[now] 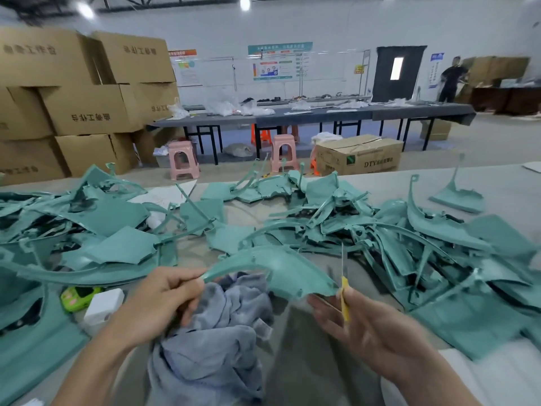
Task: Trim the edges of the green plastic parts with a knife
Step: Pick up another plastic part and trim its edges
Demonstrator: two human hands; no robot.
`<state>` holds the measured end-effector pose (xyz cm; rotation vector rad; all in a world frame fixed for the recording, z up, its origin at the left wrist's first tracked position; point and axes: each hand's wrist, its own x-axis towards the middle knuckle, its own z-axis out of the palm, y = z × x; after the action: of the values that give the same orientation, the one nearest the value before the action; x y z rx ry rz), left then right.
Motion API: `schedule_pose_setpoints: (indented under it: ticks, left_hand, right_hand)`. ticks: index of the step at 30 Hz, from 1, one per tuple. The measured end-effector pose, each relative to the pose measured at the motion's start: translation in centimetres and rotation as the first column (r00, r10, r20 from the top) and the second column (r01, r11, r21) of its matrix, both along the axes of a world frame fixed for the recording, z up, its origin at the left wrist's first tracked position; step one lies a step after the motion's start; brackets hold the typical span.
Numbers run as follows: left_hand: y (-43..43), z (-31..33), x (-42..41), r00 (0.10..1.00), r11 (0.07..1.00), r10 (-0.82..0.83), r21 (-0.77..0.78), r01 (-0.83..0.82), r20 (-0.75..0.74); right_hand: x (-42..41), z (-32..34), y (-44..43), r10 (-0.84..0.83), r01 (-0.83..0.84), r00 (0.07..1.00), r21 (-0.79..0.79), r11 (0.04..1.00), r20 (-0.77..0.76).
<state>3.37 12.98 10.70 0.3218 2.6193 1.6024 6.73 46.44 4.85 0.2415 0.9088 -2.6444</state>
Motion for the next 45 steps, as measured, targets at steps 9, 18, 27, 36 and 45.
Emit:
schedule_pose_setpoints:
  ticks: [9,18,27,36,45]
  left_hand:
    - [8.2,-4.9,2.9,0.764,0.763,-0.122,-0.552,-0.336,-0.634]
    - [10.6,-7.6,-1.3,0.768,0.719,-0.184,-0.617,-0.32,-0.613]
    - [9.9,-8.0,-1.4,0.76,0.805,-0.015,-0.458,-0.376,-0.65]
    - [10.1,-8.3,-1.6,0.76,0.797,0.01,-0.453,-0.398,-0.65]
    - [10.0,-8.2,-1.9,0.748,0.797,0.031,-0.436,-0.419,-0.663]
  right_hand:
    - [-0.1,-1.4,-2.1,-0.043,0.031,0.999,0.298,0.954,0.034]
    - [-0.3,-0.9,-1.7,-0.164,0.212,0.977,0.595,0.775,-0.135]
    - [1.5,-1.5,-4.8,0.123,0.341,0.915,0.899,0.275,-0.385]
    - [1.0,-2.6,-5.7,-0.021,0.392,0.919,0.919,-0.041,-0.393]
    - [0.9,-3.0,-6.6,0.063,0.438,0.898,0.898,-0.043,-0.435]
